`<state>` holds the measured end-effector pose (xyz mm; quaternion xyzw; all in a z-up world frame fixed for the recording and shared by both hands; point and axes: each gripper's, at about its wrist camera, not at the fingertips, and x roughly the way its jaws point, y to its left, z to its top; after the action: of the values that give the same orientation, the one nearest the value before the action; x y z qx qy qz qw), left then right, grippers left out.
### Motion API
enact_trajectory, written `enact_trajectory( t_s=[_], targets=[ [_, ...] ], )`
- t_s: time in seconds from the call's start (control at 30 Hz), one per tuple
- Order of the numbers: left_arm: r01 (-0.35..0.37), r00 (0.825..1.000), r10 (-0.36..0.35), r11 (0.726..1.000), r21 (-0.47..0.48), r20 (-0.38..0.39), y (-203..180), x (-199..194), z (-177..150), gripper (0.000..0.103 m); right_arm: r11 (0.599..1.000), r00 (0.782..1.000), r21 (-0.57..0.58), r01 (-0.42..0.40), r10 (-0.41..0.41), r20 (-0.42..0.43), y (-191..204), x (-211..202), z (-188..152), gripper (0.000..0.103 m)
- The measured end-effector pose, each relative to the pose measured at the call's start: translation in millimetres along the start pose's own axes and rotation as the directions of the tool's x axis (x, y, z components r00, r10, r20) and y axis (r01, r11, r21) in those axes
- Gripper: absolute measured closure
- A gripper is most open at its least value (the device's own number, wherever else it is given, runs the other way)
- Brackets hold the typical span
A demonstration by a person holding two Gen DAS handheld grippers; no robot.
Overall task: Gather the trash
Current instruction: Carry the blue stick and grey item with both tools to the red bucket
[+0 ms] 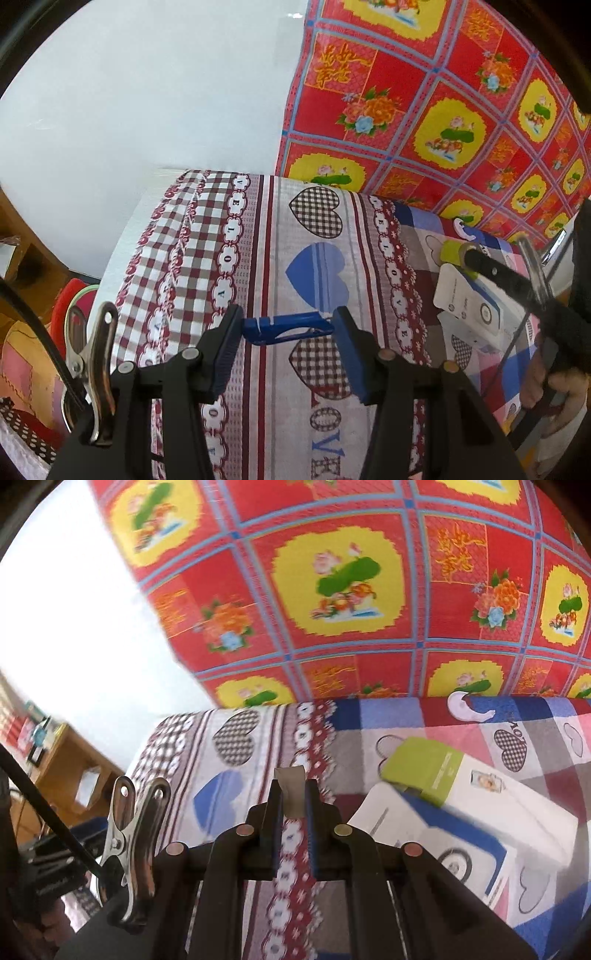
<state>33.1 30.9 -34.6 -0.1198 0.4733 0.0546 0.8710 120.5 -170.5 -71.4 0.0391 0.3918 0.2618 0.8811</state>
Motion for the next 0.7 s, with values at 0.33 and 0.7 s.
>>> enact_trajectory(
  t_s=[0.33, 0.7],
  targets=[
    [-0.047, 0.997, 0.051, 0.996, -0.069, 0.051, 10.5, -40.2, -23.8, 0.050, 0.989, 0.996, -0.115, -0.088, 0.089, -0.004, 30.1, -31.2, -24.4, 0.091],
    [-0.120, 0.987, 0.135, 0.980, -0.158, 0.092, 38.3, -75.8, -53.6, 0.050, 0.955, 0.982, -0.226, -0.190, 0.189, -0.026, 68.9, -42.1, -46.6, 0.091]
  ],
)
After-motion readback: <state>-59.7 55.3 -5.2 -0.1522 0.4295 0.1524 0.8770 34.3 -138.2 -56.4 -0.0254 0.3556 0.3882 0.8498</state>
